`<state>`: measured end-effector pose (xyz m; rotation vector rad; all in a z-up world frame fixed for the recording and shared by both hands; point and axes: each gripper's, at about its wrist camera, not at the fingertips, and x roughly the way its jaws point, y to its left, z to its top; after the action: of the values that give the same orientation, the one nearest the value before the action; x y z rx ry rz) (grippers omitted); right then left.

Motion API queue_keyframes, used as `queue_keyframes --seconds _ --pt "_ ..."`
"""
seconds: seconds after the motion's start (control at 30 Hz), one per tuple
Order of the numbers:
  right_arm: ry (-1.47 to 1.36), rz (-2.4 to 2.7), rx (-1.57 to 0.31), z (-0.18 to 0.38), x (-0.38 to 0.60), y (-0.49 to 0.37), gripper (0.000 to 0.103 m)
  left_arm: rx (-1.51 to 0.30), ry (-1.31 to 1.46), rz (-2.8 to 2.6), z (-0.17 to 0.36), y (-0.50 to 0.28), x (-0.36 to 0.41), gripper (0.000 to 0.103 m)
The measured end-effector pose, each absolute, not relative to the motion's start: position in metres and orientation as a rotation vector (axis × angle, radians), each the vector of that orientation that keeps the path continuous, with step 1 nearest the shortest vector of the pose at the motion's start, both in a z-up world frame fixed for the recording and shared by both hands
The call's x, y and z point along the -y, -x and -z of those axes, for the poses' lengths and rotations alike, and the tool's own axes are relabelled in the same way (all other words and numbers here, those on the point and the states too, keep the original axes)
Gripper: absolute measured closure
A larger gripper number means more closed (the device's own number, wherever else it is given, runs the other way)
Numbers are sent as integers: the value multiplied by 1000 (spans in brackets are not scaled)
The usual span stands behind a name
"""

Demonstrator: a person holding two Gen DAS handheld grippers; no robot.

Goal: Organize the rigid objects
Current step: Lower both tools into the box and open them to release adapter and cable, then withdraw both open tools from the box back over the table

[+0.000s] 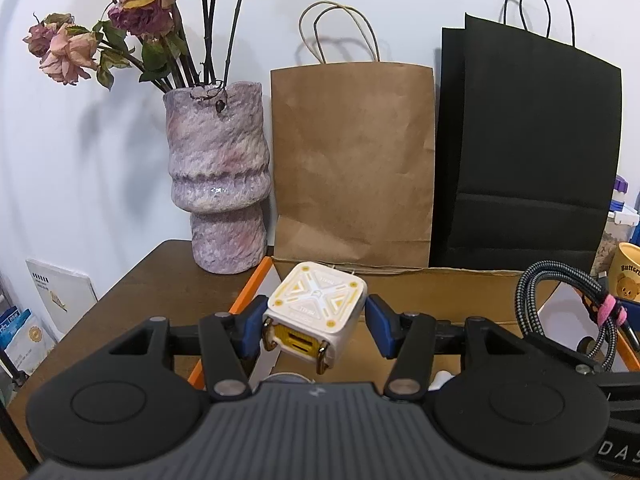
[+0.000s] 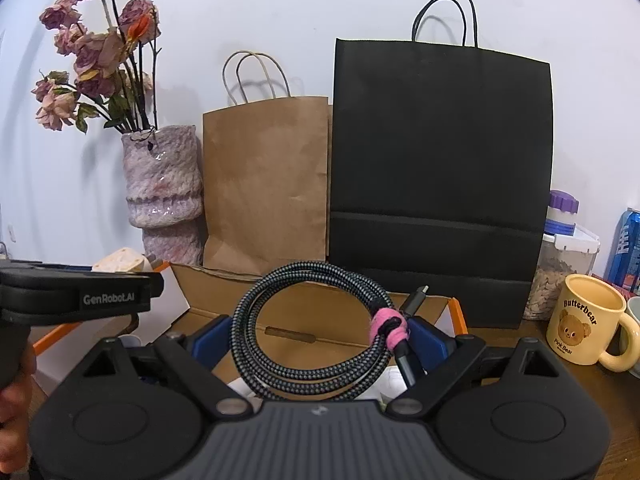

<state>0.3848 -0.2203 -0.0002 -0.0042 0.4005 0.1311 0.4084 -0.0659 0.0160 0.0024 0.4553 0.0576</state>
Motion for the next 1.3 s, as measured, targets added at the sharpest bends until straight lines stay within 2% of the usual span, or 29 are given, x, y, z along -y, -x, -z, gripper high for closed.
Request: queue_keyframes --seconds 0.03,0.1,0.17,0.2,1.3 --pt "1 -131 -408 1 220 -386 8 -447 -4 -66 -17 -408 65 43" --pt "-3 -126 -412 2 222 -386 8 -425 -5 -65 -19 -406 64 19" --pt "-5 -118 -406 2 224 -385 0 -409 -4 -71 -21 -404 63 4" --pt "-4 -118 -401 1 224 -384 0 -404 -4 -75 -22 -403 62 0" --pt "4 -122 -386 -8 223 -366 0 -425 11 -82 -30 -391 55 0"
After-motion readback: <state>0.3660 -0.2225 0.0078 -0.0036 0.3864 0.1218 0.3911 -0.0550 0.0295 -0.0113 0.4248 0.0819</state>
